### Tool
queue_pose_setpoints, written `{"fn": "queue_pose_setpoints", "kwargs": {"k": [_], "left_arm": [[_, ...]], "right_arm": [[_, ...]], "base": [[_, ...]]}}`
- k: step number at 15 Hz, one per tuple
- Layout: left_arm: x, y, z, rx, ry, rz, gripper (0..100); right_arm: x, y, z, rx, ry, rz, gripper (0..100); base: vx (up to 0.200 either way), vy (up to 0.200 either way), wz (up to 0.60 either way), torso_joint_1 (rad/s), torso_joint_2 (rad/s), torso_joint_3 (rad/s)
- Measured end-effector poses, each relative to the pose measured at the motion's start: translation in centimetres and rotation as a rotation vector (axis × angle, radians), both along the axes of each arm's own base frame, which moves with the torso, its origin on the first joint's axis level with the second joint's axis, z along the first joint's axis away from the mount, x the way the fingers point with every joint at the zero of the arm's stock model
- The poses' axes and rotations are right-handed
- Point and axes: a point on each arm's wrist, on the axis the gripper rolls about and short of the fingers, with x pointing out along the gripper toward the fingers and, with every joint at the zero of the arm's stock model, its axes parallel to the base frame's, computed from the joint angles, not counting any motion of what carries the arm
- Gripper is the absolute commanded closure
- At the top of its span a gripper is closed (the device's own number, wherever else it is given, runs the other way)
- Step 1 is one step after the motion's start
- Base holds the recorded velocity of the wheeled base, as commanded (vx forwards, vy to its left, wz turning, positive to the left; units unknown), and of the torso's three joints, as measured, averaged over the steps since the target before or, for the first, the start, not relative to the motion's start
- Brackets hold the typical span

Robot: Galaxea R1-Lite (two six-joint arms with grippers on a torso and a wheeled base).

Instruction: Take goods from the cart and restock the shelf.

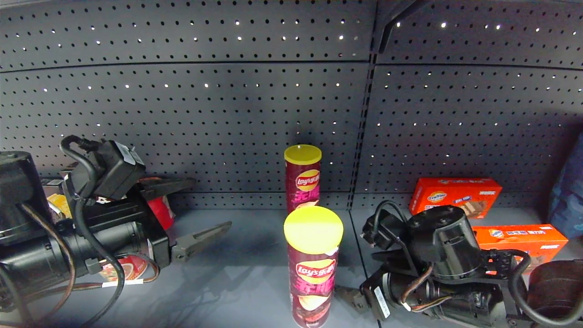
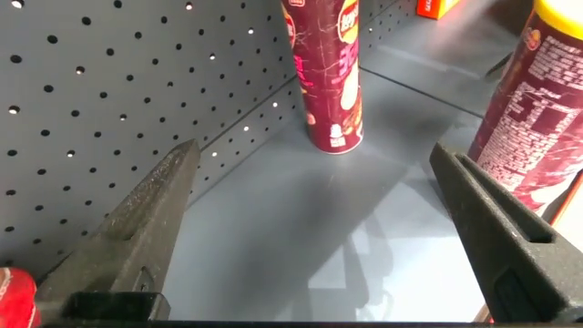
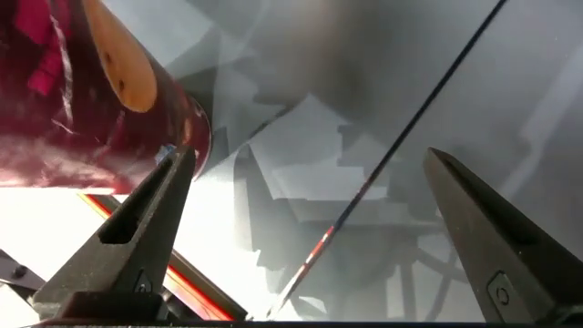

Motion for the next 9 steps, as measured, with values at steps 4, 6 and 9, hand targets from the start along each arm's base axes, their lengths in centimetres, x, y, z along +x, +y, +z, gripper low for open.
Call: {"fn": "queue_pose_setpoints", "kwargs": {"k": [4, 6, 9], "left_arm": [[0.03, -0.01, 0.09, -0.001, -0.004, 0.0, 0], [0.03, -0.01, 0.09, -0.001, -0.003, 0.0, 0], [0.06, -0.02, 0.11, -0.001, -0.004, 0.0, 0]], "right_arm": [[0.08, 0.21, -0.05, -0.001, 0.001, 0.003, 0], [0.15, 0.44, -0.07, 0.0, 0.0, 0.007, 0], [0.27, 0.92, -0.07, 0.002, -0.002, 0.016, 0]], "base": [[0.0, 0.0, 0.0, 0.0, 0.0, 0.0], [0.0, 0.0, 0.0, 0.0, 0.0, 0.0], [0.0, 0.0, 0.0, 0.0, 0.0, 0.0]]}}
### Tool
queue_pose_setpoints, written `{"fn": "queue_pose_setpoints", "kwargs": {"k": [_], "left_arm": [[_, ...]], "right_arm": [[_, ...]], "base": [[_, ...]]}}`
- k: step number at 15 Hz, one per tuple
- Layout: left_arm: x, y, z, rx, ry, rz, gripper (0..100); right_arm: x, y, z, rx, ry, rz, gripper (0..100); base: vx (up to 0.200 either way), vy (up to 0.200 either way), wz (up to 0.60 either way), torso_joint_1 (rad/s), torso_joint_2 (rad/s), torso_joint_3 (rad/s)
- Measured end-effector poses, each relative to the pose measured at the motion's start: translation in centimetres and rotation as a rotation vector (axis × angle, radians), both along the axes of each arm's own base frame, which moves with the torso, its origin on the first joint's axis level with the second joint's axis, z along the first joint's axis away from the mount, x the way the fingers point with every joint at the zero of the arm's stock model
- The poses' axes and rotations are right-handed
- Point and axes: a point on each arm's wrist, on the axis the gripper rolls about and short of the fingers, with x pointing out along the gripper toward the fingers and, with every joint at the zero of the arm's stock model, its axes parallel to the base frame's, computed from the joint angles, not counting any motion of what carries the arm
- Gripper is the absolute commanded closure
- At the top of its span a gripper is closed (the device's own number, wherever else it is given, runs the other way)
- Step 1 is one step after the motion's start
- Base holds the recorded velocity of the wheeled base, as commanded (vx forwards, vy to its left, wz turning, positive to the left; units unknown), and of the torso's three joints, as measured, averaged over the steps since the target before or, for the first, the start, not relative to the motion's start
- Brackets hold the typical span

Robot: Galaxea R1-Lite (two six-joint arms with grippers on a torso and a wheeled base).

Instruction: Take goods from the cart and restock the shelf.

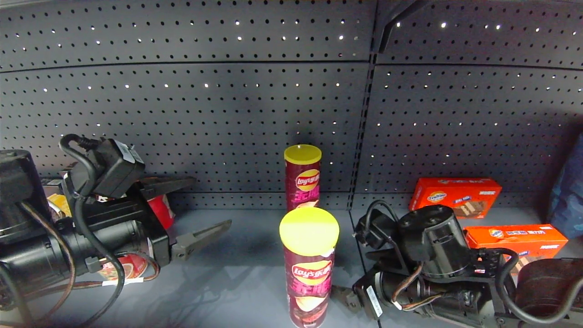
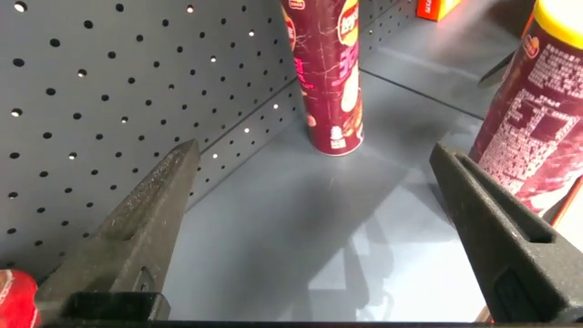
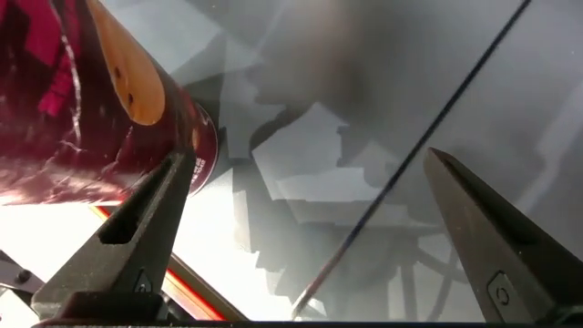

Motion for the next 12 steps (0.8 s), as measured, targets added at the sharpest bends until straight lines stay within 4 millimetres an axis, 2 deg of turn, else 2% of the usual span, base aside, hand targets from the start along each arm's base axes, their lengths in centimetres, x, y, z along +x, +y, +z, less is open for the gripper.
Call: {"fn": "queue_pose_setpoints", "kwargs": {"k": [5, 12], "left_arm": [[0.04, -0.01, 0.07, 0.0, -0.003, 0.0, 0], [-0.16, 0.04, -0.55, 0.018, 0.009, -0.004, 0]], "right_arm": [[-0.15, 0.06, -0.41, -0.012, 0.01, 0.003, 0], [-0.44, -0.77, 0.04, -0.007, -0.002, -0.022, 0]], "base": [[0.0, 0.0, 0.0, 0.0, 0.0, 0.0], [0.0, 0.0, 0.0, 0.0, 0.0, 0.0]]}}
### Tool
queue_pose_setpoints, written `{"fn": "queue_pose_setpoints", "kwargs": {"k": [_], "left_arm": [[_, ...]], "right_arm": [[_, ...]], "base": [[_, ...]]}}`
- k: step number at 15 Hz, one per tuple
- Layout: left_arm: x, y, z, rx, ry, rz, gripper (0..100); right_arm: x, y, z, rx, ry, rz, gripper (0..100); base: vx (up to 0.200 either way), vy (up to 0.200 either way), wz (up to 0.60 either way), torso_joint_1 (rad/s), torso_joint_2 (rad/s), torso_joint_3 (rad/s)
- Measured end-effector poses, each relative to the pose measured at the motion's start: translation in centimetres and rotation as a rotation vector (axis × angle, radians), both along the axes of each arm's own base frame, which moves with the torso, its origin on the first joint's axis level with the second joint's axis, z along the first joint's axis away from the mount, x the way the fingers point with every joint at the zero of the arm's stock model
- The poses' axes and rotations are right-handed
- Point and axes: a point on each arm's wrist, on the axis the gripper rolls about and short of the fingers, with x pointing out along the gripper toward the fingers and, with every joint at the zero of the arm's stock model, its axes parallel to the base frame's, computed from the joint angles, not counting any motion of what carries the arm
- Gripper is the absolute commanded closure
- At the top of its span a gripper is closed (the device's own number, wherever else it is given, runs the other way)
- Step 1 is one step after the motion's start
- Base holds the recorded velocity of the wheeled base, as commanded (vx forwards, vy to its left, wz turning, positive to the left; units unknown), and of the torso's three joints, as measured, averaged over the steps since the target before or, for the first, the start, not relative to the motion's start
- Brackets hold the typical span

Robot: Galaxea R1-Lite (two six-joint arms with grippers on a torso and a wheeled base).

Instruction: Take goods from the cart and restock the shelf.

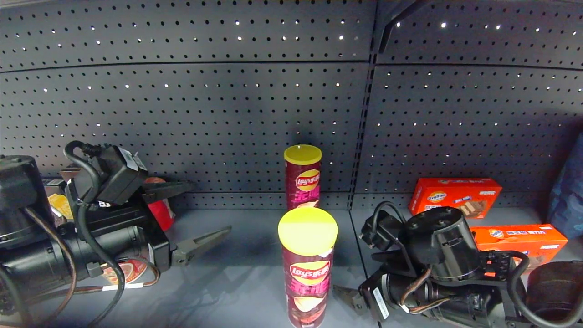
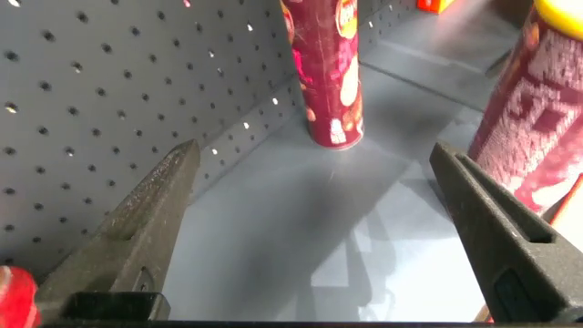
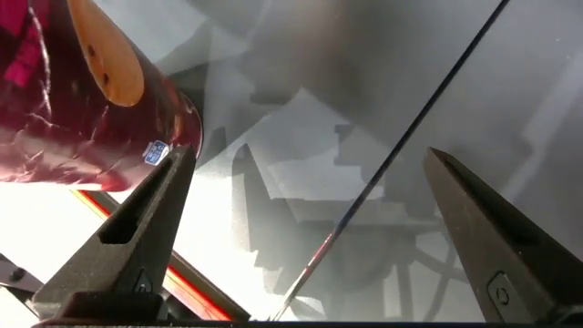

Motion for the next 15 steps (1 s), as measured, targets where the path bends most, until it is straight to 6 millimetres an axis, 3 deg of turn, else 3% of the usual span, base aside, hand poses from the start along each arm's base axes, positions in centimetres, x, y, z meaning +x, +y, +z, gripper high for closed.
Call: {"fn": "queue_pose_setpoints", "kwargs": {"k": [8, 15], "left_arm": [[0.3, -0.6, -0.1, 0.002, 0.005, -0.024, 0], [0.5, -0.7, -0.2, 0.004, 0.013, -0.024, 0]], "right_arm": [[-1.1, -0.4, -0.3, -0.012, 0.009, 0.019, 0], [-1.1, 0.9, -0.3, -0.01, 0.007, 0.053, 0]], "base": [[0.0, 0.0, 0.0, 0.0, 0.0, 0.0], [0.0, 0.0, 0.0, 0.0, 0.0, 0.0]]}}
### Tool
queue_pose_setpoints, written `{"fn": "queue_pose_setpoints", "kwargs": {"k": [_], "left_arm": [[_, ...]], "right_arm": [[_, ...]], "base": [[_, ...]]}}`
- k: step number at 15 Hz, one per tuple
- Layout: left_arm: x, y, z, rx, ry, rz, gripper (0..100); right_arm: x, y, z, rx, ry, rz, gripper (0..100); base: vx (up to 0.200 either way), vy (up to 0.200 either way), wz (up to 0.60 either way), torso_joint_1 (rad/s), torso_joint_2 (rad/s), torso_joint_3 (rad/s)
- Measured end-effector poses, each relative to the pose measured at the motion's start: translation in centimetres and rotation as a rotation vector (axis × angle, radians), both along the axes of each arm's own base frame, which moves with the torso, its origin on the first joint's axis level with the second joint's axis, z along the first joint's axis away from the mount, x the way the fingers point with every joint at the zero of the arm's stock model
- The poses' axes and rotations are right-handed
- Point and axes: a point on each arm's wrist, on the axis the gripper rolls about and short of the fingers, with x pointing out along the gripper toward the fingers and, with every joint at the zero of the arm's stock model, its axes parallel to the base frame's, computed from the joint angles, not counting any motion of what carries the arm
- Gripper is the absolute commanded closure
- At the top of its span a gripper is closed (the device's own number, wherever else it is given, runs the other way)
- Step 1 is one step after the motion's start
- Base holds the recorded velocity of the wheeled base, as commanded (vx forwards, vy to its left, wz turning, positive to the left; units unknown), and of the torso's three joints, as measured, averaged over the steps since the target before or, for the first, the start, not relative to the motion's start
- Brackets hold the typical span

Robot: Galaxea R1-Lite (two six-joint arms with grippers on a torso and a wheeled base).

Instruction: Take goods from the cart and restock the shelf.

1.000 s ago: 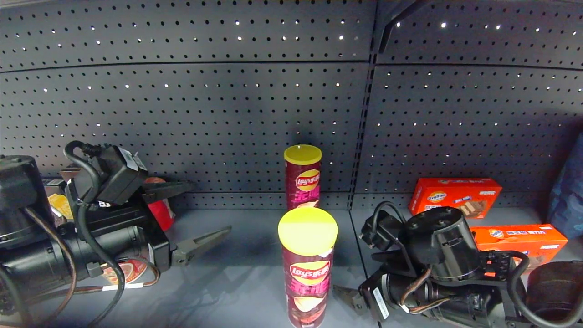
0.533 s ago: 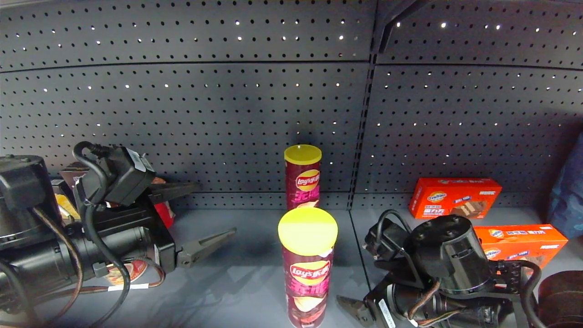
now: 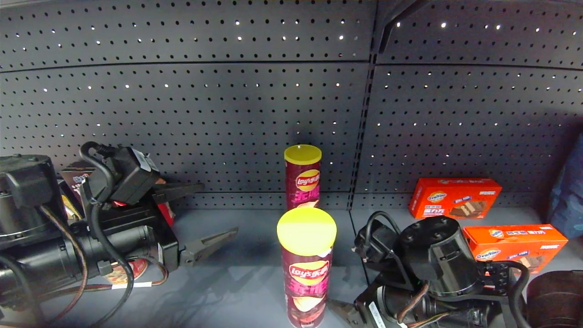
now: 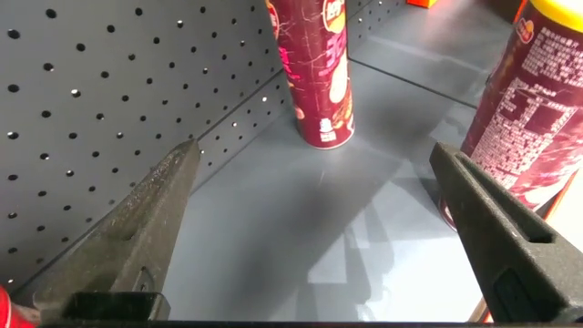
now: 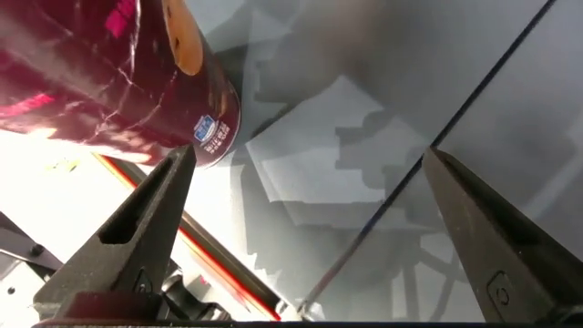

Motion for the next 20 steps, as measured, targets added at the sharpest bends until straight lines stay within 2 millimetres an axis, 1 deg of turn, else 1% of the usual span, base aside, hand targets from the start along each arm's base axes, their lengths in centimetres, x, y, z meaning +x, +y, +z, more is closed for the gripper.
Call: {"fn": "queue_pose_setpoints", "kwargs": {"k": [7, 10, 12, 14, 16, 18, 20], "left_arm": [[0.3, -0.1, 0.1, 0.0, -0.001, 0.0, 0], [0.4, -0.1, 0.1, 0.0, -0.001, 0.0, 0], [0.3, -0.1, 0.0, 0.001, 0.003, 0.002, 0], [0.2, 0.0, -0.1, 0.002, 0.006, 0.002, 0], [0.1, 0.0, 0.0, 0.0, 0.001, 0.003, 0], [-0.6, 0.2, 0.5, -0.008, -0.02, 0.007, 0], [-1.6, 0.6, 0.8, -0.01, -0.039, 0.033, 0]], "right_arm": [[0.3, 0.5, -0.2, -0.003, 0.003, 0.004, 0], [0.3, 0.4, -0.2, -0.003, 0.003, -0.001, 0], [0.4, 0.1, 0.2, 0.007, -0.005, -0.011, 0], [0.5, -0.5, 1.2, 0.043, -0.026, -0.036, 0], [0.5, -1.4, 2.8, 0.098, -0.056, -0.073, 0], [0.2, -2.8, 5.2, 0.163, -0.114, -0.118, 0], [-0.5, -4.8, 7.3, 0.209, -0.165, -0.166, 0]], "base": [[0.0, 0.0, 0.0, 0.0, 0.0, 0.0], [0.0, 0.0, 0.0, 0.0, 0.0, 0.0], [0.0, 0.0, 0.0, 0.0, 0.0, 0.0], [0.0, 0.0, 0.0, 0.0, 0.0, 0.0], [0.0, 0.0, 0.0, 0.0, 0.0, 0.0], [0.0, 0.0, 0.0, 0.0, 0.0, 0.0], [0.0, 0.0, 0.0, 0.0, 0.0, 0.0]]}}
